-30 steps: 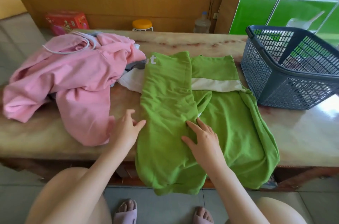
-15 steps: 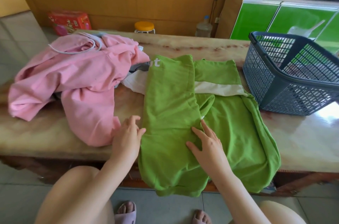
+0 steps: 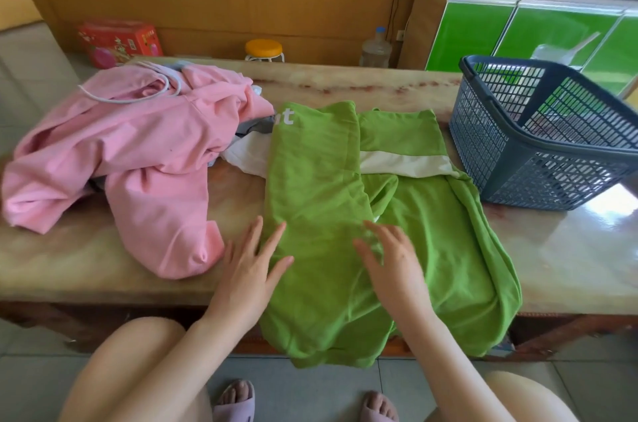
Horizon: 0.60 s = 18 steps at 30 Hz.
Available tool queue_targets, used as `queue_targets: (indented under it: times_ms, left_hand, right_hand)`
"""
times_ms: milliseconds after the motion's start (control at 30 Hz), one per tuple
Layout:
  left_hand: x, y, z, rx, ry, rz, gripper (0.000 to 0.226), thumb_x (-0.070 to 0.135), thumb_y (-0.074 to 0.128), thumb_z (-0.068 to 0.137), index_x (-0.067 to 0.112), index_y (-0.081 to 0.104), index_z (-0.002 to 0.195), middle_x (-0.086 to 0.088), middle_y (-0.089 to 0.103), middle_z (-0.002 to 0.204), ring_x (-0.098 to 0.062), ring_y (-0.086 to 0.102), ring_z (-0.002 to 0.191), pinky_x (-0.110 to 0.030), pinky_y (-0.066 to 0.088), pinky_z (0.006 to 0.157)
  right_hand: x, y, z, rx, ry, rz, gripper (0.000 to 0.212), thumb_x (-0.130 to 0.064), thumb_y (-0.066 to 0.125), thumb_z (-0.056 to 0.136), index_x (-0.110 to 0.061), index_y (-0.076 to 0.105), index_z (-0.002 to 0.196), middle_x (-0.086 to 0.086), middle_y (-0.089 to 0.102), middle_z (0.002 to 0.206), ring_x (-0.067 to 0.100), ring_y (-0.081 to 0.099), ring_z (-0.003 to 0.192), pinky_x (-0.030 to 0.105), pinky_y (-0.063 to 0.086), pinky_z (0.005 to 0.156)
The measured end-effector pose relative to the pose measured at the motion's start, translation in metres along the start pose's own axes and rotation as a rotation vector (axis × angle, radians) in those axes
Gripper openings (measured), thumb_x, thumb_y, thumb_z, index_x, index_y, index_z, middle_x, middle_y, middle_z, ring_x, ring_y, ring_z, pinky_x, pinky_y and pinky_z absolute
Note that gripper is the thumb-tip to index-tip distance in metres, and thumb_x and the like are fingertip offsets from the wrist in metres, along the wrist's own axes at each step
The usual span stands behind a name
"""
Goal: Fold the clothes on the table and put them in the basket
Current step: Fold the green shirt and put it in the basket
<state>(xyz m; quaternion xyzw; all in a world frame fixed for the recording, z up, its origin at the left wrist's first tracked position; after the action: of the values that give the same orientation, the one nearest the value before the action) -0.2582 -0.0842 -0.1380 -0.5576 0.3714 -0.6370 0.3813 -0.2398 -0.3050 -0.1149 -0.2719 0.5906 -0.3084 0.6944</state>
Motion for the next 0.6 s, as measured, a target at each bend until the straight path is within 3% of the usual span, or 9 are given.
queue_targets:
  times_ms: [33,100,167,267,433,500,600]
  left_hand:
    - [0.002,-0.002,0.006,0.019,0.027,-0.016,0.083,0.071,0.008,0.078,0.030,0.030,0.147,-0.005,0.011,0.159,-0.024,0.008,0.147,-0.044,0.015,0.115]
    - [0.010,-0.006,0.026,0.055,0.091,-0.026,0.073,0.062,0.017,0.085,0.025,0.037,0.144,-0.004,0.014,0.158,-0.023,0.007,0.147,-0.045,0.014,0.116]
    - [0.025,-0.009,0.052,0.028,0.146,-0.015,0.062,0.057,0.025,0.093,0.026,0.031,0.147,-0.002,0.012,0.158,-0.020,0.003,0.147,-0.045,0.007,0.118]
    - [0.048,-0.006,0.090,-0.127,0.220,0.027,0.054,0.045,0.028,0.100,0.032,0.014,0.150,0.001,-0.002,0.159,-0.016,-0.006,0.146,-0.043,-0.004,0.118]
    - [0.066,0.022,0.128,-0.392,0.160,0.229,0.057,0.056,0.017,0.097,0.040,-0.001,0.149,0.005,-0.014,0.158,-0.018,-0.017,0.145,-0.059,-0.010,0.113]
    - [0.068,0.025,0.132,-0.332,0.151,0.209,0.057,0.057,0.016,0.096,0.040,0.003,0.149,0.005,-0.012,0.158,-0.019,-0.016,0.145,-0.059,-0.011,0.112]
    - [0.071,0.020,0.138,-0.239,0.193,0.174,0.059,0.056,0.018,0.096,0.039,0.001,0.149,0.006,-0.015,0.157,-0.016,-0.017,0.144,-0.053,-0.010,0.113]
  right_hand:
    - [0.000,-0.005,0.005,0.088,0.083,0.028,0.050,-0.047,0.053,0.091,-0.022,0.051,0.133,-0.004,0.057,0.123,0.012,0.055,0.109,0.025,0.048,0.086]
    - [-0.001,-0.009,0.016,0.082,0.223,0.048,0.043,-0.048,0.060,0.087,-0.020,0.058,0.119,-0.009,0.060,0.093,0.010,0.059,0.086,0.024,0.046,0.062]
    - [-0.005,-0.008,0.018,0.015,0.278,0.039,0.036,-0.042,0.066,0.085,-0.020,0.056,0.112,-0.013,0.054,0.079,0.008,0.054,0.071,0.024,0.038,0.053]
    - [-0.010,-0.003,0.010,0.016,0.254,0.059,0.028,-0.028,0.065,0.088,-0.019,0.049,0.110,-0.011,0.049,0.075,0.009,0.050,0.067,0.028,0.037,0.055]
    - [-0.005,-0.001,0.002,-0.087,0.189,-0.013,0.013,-0.022,0.061,0.091,-0.020,0.056,0.104,-0.011,0.049,0.077,0.014,0.050,0.069,0.029,0.038,0.057]
    - [-0.005,-0.004,0.004,-0.130,0.196,-0.026,0.016,-0.025,0.060,0.091,-0.022,0.057,0.106,-0.009,0.053,0.085,0.013,0.052,0.076,0.028,0.038,0.060]
    - [-0.010,-0.007,0.003,-0.135,0.112,-0.195,0.028,-0.035,0.061,0.089,-0.030,0.056,0.117,-0.011,0.054,0.109,0.010,0.049,0.106,0.024,0.039,0.072]
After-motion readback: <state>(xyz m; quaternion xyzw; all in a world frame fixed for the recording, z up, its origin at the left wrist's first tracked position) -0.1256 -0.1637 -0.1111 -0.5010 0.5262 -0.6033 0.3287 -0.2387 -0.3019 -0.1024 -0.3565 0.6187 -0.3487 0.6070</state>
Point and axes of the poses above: each hand's wrist, its own z-axis towards the middle knuckle, its own y-axis out of the palm, x = y × z, the point moved 1 cm from there along z, towards the middle knuckle
